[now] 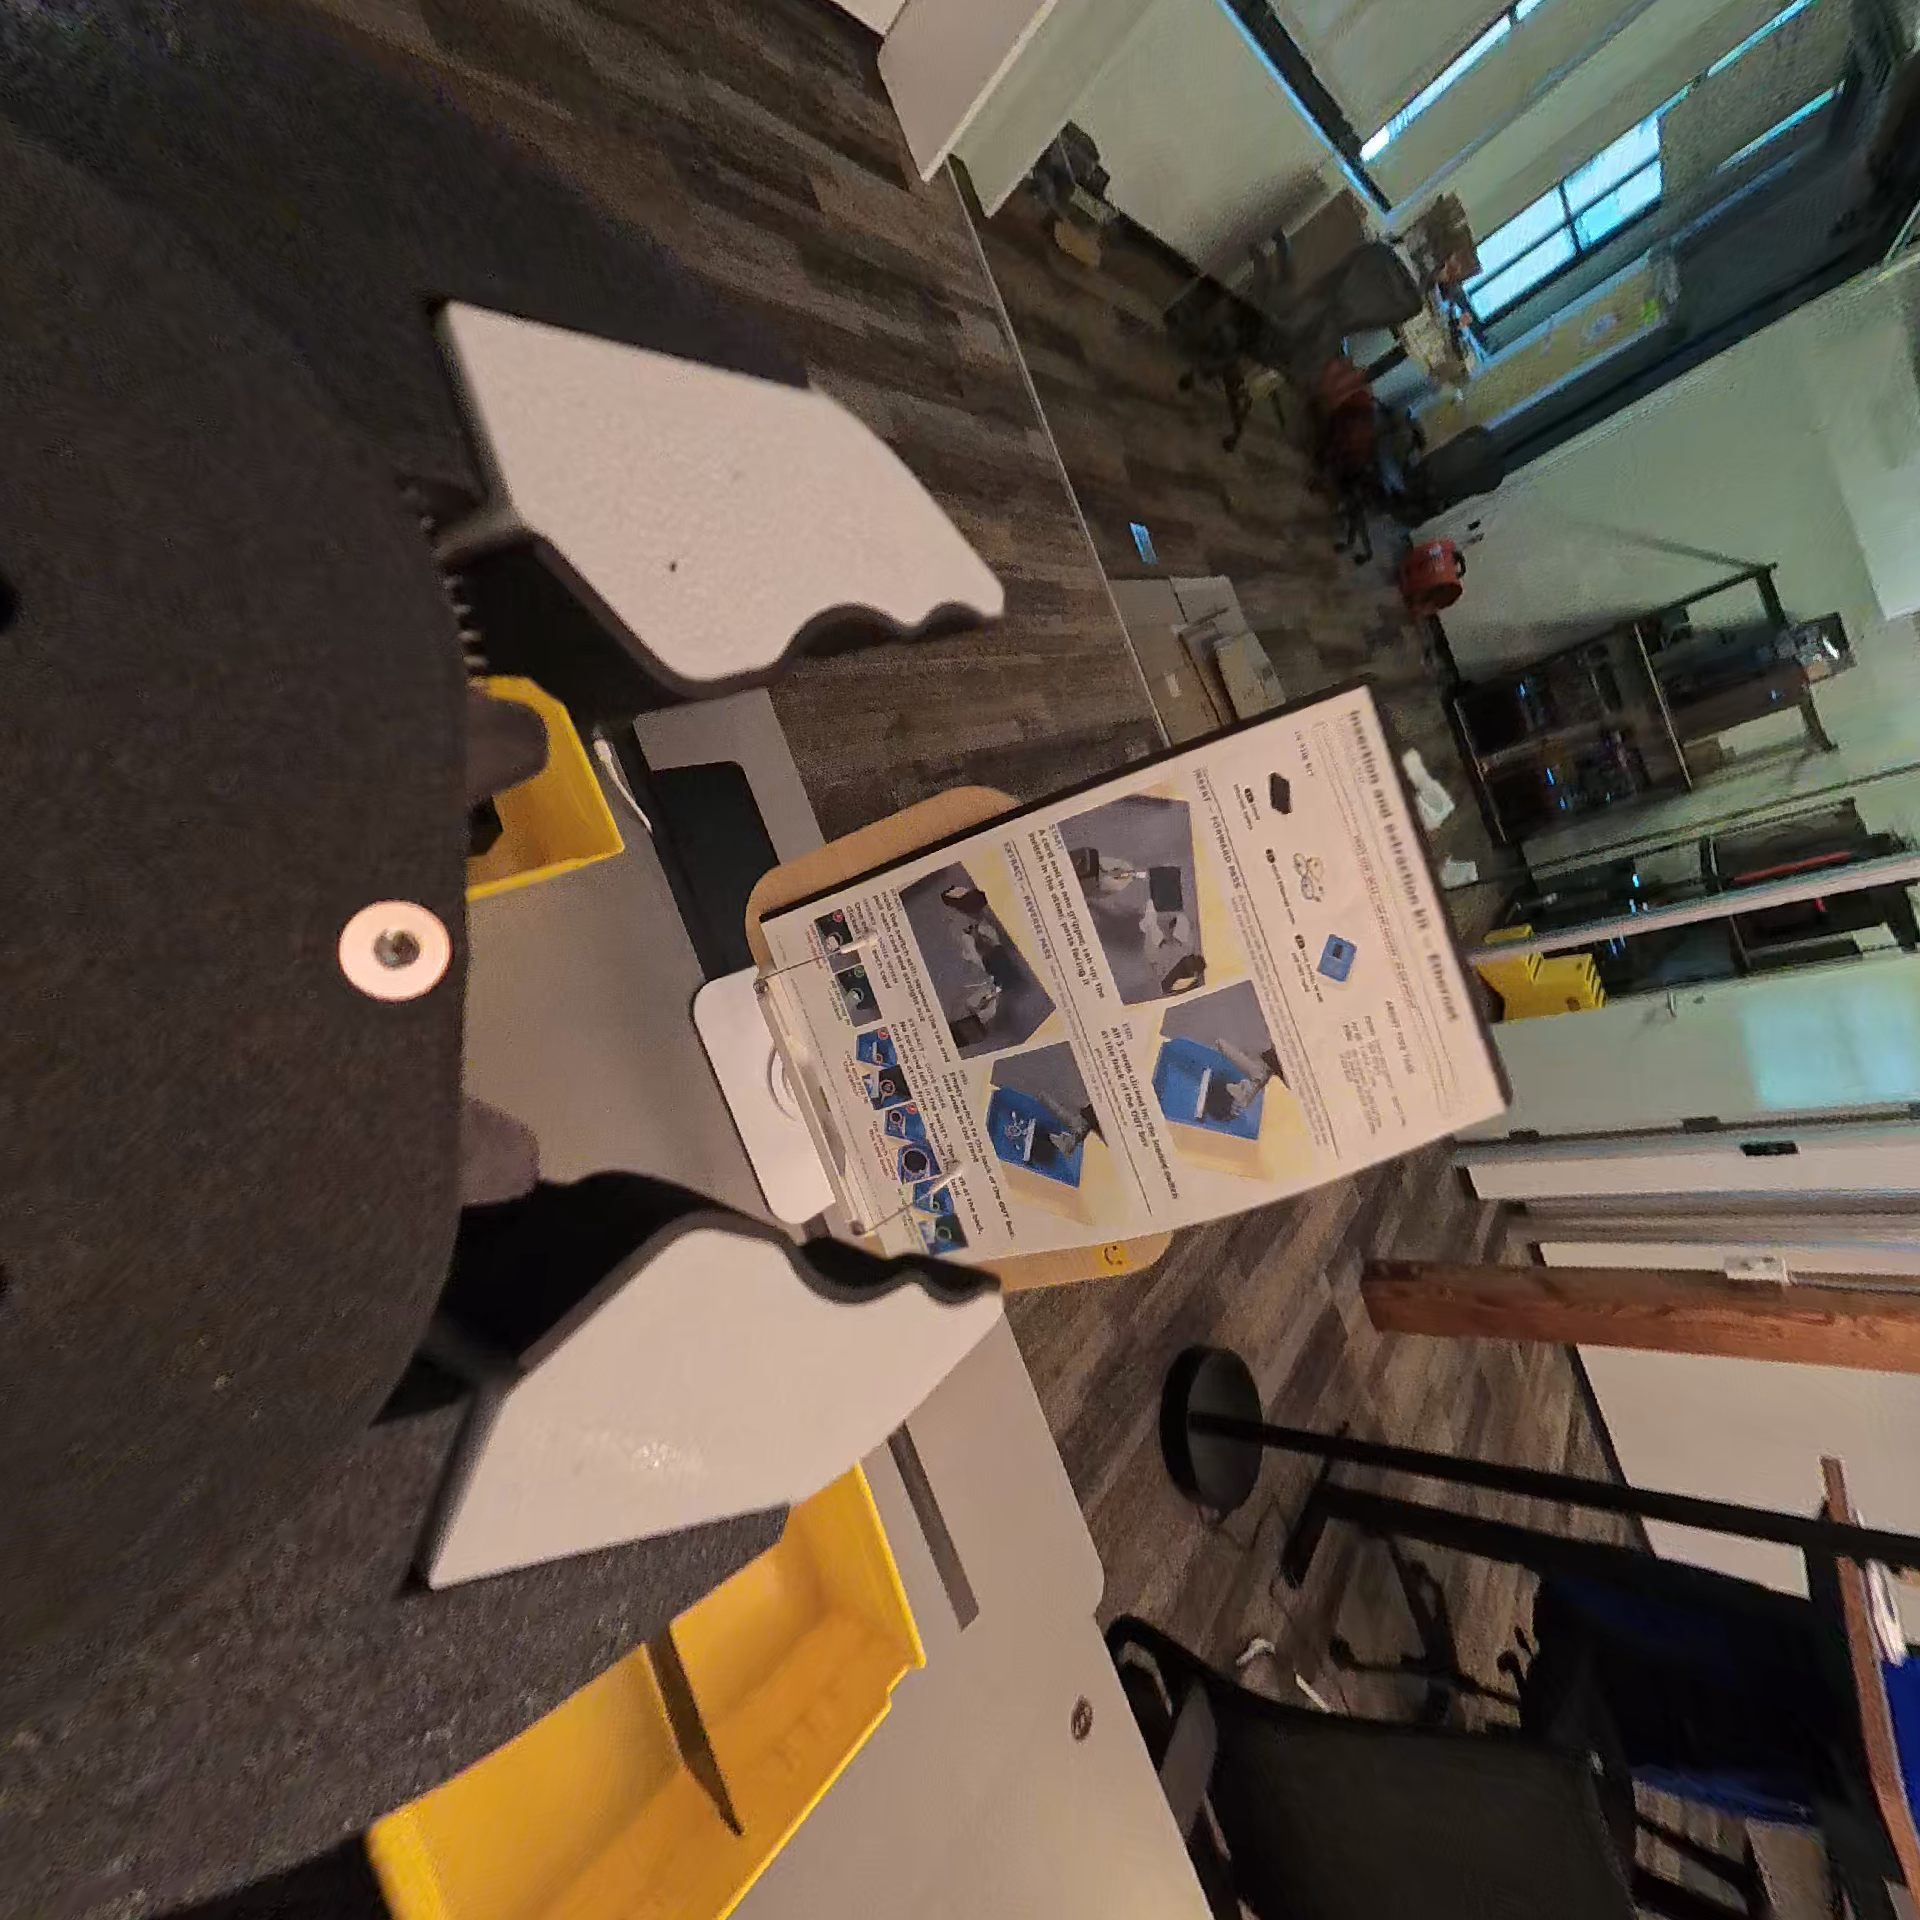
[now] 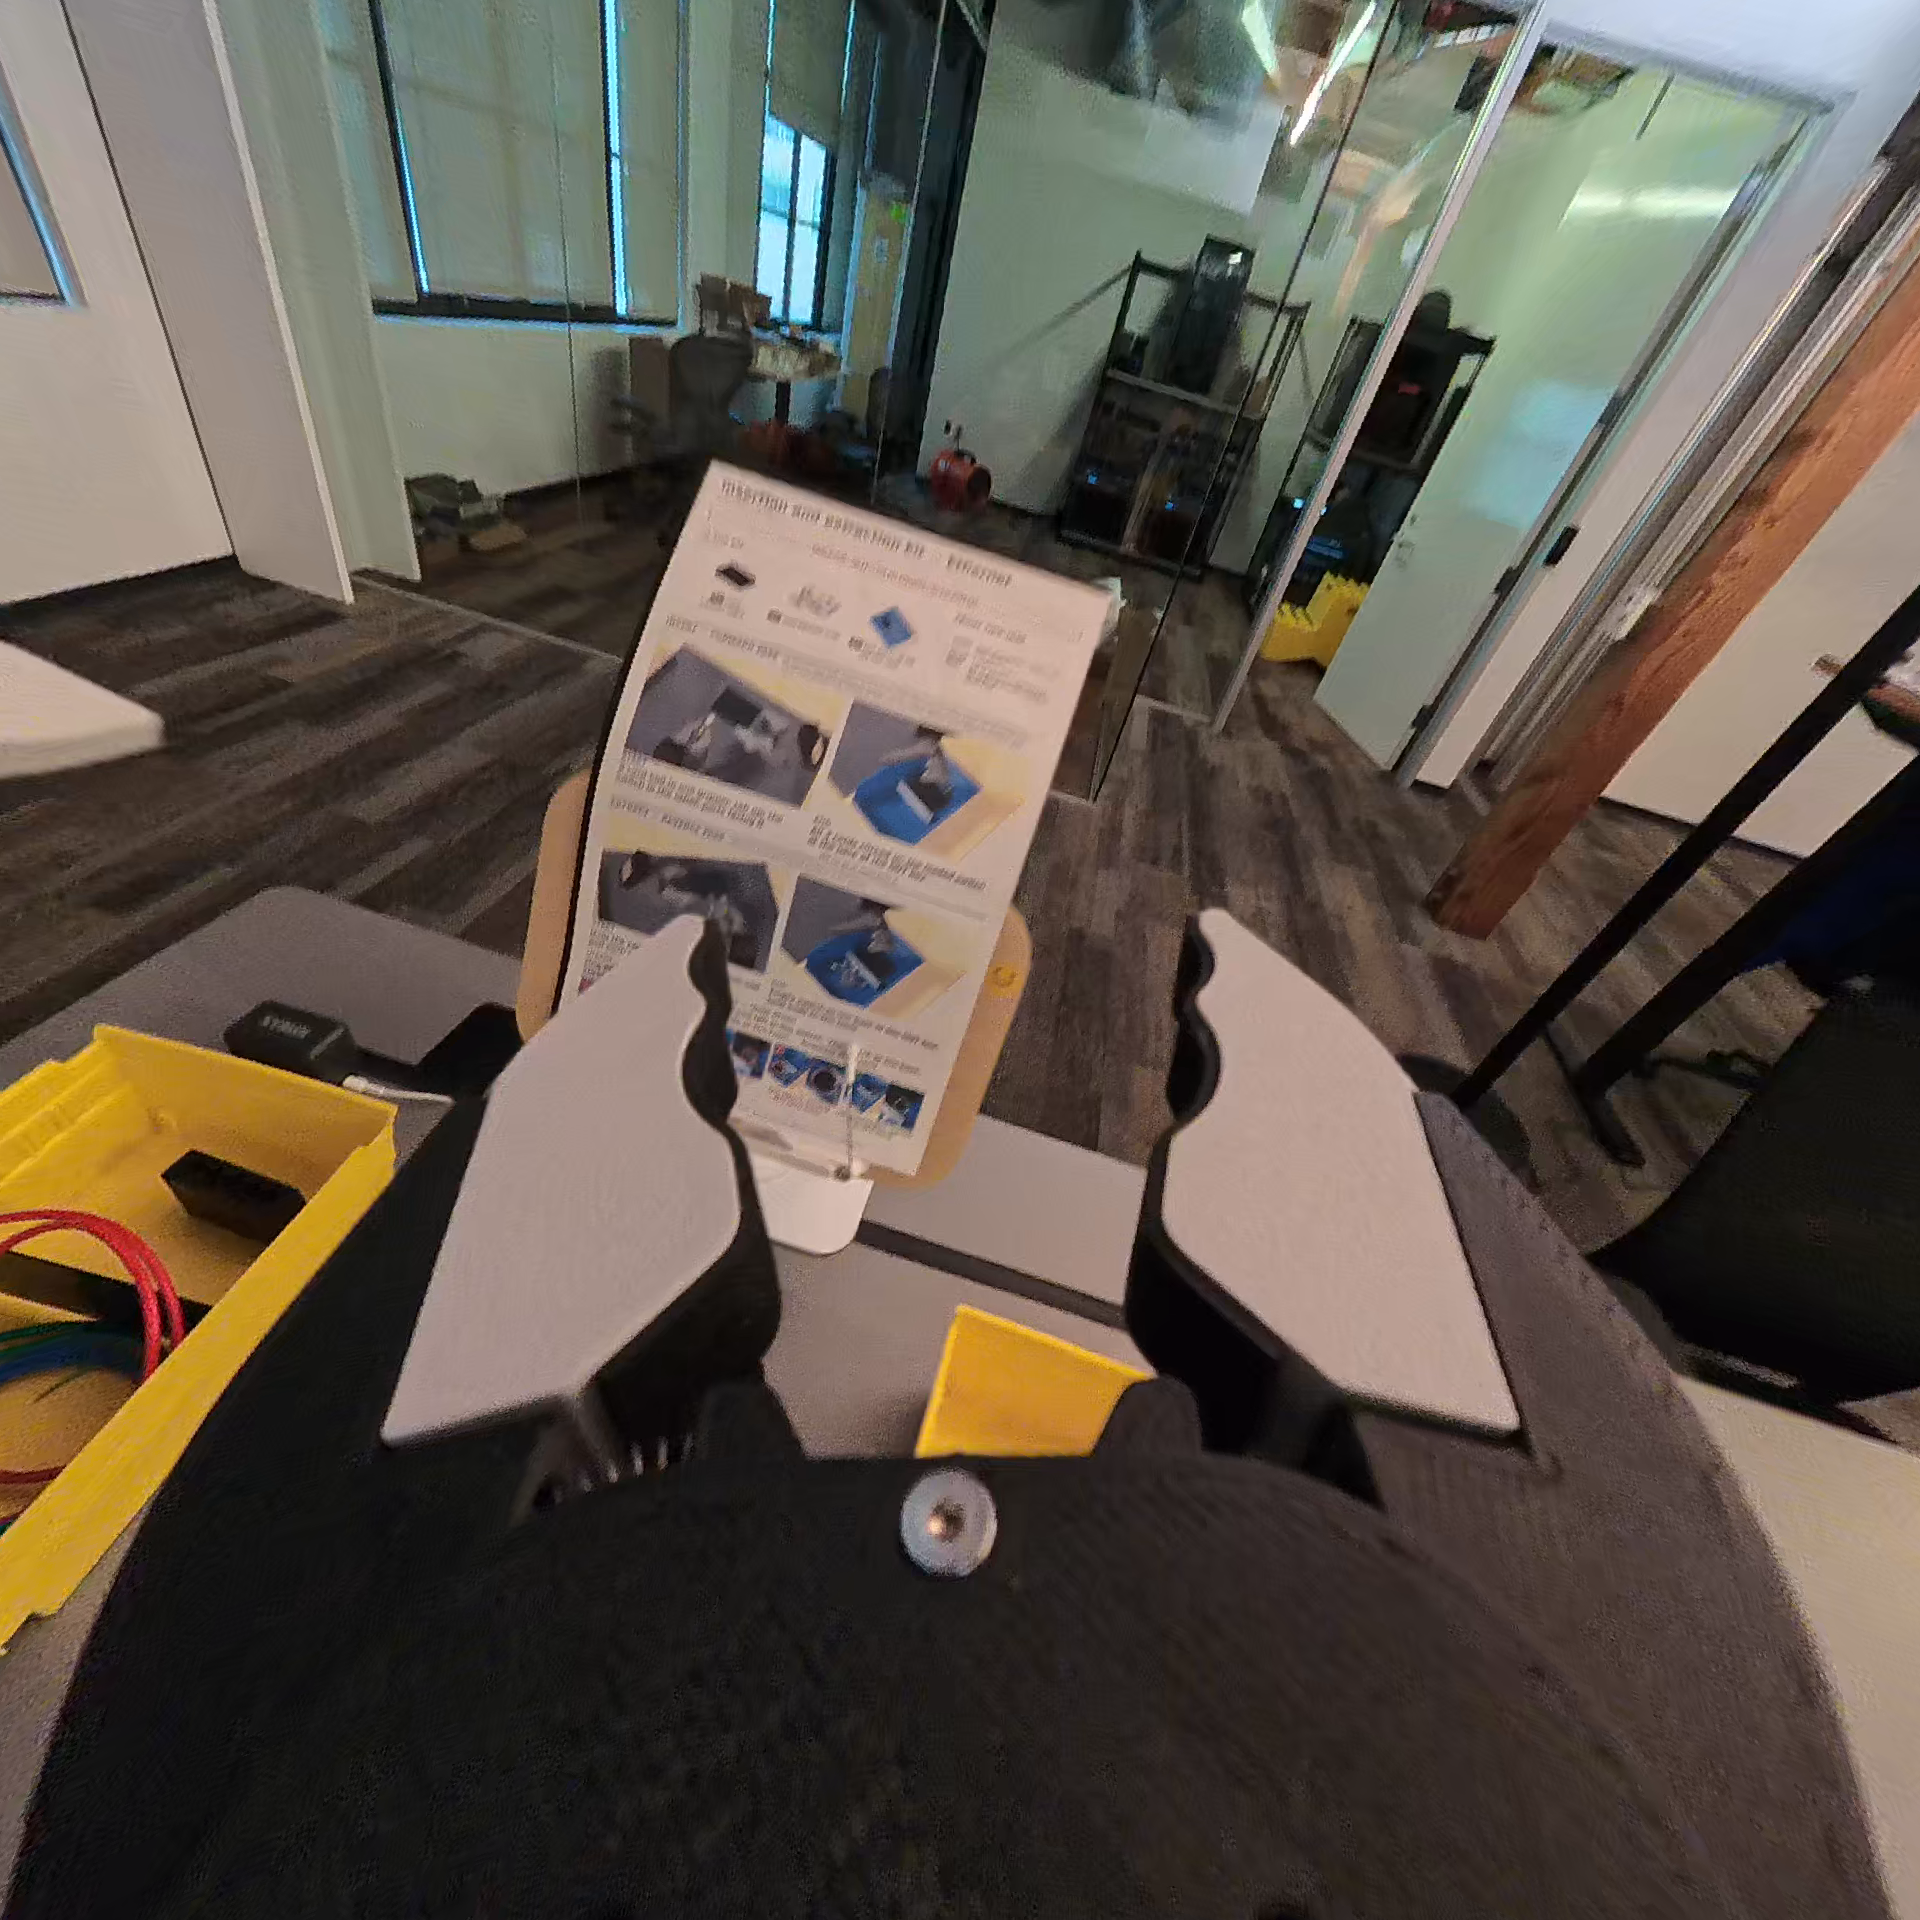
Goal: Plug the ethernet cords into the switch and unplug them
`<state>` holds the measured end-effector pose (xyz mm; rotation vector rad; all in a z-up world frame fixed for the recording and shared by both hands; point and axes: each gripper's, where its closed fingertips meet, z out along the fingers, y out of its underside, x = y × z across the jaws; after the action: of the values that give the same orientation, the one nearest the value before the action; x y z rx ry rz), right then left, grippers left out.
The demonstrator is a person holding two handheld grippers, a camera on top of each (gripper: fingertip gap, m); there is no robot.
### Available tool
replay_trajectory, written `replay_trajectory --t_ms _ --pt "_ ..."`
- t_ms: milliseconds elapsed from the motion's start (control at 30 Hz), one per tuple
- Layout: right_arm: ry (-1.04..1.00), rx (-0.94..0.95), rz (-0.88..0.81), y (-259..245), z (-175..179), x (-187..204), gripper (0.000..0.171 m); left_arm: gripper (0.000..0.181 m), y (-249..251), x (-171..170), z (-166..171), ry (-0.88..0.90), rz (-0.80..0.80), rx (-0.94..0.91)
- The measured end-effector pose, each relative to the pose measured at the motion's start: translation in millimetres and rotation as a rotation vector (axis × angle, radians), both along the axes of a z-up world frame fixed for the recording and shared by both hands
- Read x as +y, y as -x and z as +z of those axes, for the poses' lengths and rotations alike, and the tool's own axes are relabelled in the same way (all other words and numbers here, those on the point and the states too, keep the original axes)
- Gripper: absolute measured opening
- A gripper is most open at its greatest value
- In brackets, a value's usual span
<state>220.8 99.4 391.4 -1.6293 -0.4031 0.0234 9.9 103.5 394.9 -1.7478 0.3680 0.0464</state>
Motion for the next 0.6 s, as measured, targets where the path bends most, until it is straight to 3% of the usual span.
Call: replay_trajectory --t_ms 133,367,467,600 --pt "0.052 -0.007 -0.074 16.1 -96.4 29.9 0.092 0.128 -11.7 27.2 -80.8 0.048 0.071 0.002" --pt "0.333 -0.049 -0.135 38.0 -316.8 48.8 0.108 0.140 -6.2 41.7 -307.2 0.284 0.165 -0.041" --pt "0.409 -0.037 -0.153 45.6 -383.6 40.2 0.108 0.143 -0.6 31.6 -393.3 0.361 0.204 -0.016" --pt "0.528 -0.021 -0.185 54.6 -449.2 26.8 0.109 0.144 4.8 13.5 -470.6 0.466 0.240 -0.052"
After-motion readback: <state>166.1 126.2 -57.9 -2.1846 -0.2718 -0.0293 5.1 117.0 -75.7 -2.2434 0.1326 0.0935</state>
